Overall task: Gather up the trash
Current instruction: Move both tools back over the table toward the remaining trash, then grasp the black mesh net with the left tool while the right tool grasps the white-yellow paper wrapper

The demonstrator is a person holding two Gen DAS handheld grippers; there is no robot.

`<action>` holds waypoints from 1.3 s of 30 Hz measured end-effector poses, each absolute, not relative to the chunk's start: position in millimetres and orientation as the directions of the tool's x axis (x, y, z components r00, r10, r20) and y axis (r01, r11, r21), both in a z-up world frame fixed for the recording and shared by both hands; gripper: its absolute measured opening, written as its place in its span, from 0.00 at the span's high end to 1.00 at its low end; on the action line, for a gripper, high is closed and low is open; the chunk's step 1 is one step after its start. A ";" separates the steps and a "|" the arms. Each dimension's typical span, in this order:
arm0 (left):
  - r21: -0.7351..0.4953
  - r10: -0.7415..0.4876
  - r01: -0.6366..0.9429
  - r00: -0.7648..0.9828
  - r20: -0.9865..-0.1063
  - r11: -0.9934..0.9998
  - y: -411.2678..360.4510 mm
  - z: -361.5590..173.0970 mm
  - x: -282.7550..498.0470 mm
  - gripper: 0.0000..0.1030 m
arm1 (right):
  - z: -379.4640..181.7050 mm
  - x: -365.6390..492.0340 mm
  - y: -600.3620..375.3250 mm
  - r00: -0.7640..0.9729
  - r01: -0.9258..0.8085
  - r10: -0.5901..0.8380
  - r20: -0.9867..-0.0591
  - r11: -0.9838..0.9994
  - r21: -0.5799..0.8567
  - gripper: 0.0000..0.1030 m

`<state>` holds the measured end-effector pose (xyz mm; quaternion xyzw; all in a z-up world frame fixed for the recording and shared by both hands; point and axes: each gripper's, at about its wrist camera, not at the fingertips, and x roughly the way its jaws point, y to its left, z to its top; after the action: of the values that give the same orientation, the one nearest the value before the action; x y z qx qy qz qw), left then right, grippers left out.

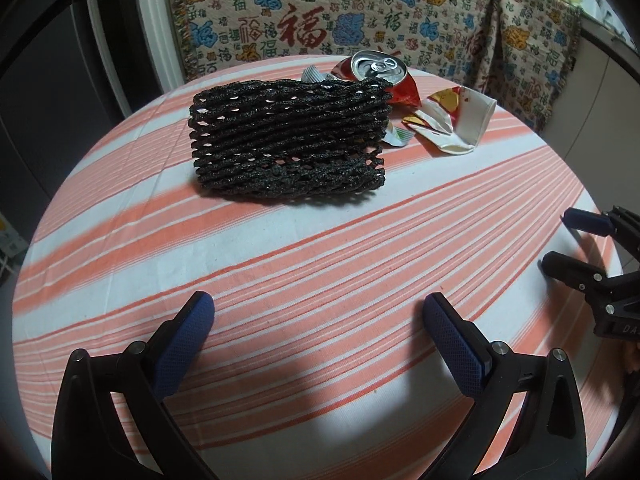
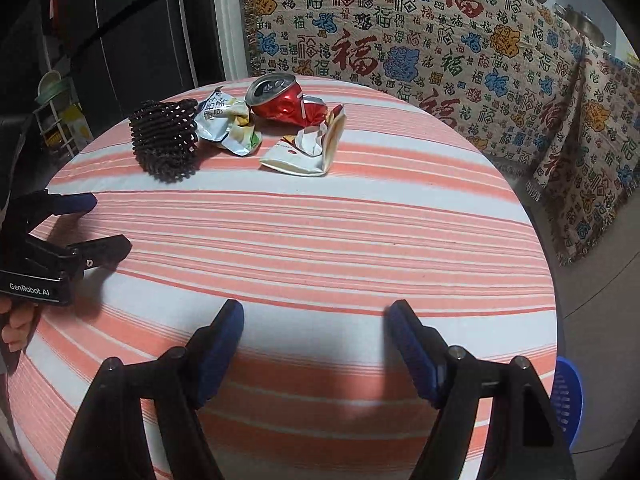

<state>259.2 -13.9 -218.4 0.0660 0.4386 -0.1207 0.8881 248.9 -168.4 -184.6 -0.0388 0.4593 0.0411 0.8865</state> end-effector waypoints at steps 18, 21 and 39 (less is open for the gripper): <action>-0.019 -0.336 0.515 0.530 -0.779 0.857 34.2 -155.4 314.2 0.00 | -186.2 248.9 -167.8 0.576 -0.108 0.036 -0.817 0.994 -0.032 0.23; 0.022 -0.325 0.567 0.504 -0.800 0.824 32.6 -156.8 348.7 0.01 | -186.4 248.7 -167.9 0.576 -0.108 0.036 -0.816 0.994 -0.033 0.23; -0.132 -0.462 0.642 0.380 -0.801 0.756 4.4 -188.7 332.9 0.79 | -186.4 248.1 -170.6 0.584 -0.098 0.057 -0.809 0.995 -0.001 0.22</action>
<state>332.9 4.4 -188.7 0.1009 0.4451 -0.3347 0.8244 248.1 -170.6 -186.4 -0.0230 0.4538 0.0436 0.8898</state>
